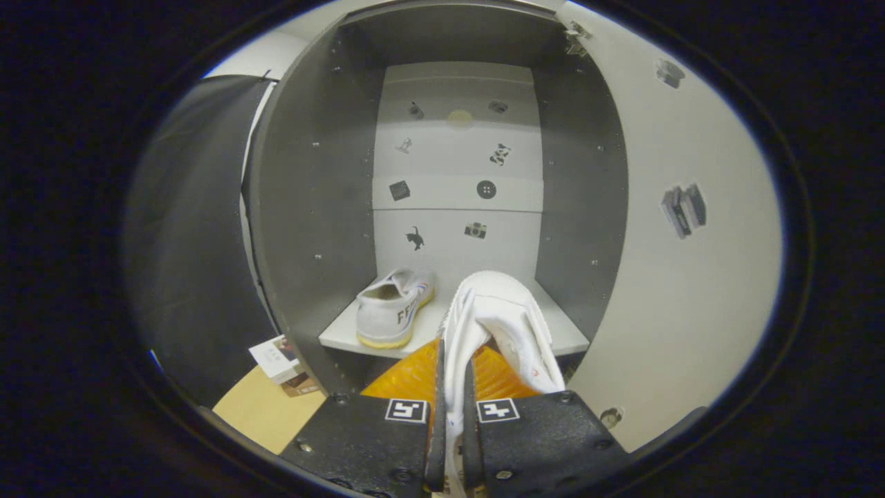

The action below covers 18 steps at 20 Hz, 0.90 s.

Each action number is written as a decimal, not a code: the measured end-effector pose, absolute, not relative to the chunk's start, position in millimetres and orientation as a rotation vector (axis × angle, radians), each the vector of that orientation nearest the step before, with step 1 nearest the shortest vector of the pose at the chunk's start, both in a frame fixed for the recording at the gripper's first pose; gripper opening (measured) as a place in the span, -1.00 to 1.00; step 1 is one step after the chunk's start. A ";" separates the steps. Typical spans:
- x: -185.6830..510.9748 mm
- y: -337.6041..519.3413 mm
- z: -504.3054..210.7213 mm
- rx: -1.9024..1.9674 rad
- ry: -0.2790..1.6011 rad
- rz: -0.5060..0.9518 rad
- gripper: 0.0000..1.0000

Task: Open the shoe cabinet door, grab the shoes and put them into the shoe cabinet, then close the shoe cabinet door.

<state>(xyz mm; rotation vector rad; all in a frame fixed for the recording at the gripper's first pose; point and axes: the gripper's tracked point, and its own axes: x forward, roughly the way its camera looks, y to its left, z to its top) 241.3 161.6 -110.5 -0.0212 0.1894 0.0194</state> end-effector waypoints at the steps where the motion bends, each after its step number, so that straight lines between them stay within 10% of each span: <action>1: 254.9 158.1 -104.3 -0.033 0.178 0.009 -0.74; 18: 409.1 139.3 -101.2 -0.072 0.247 -0.035 -0.74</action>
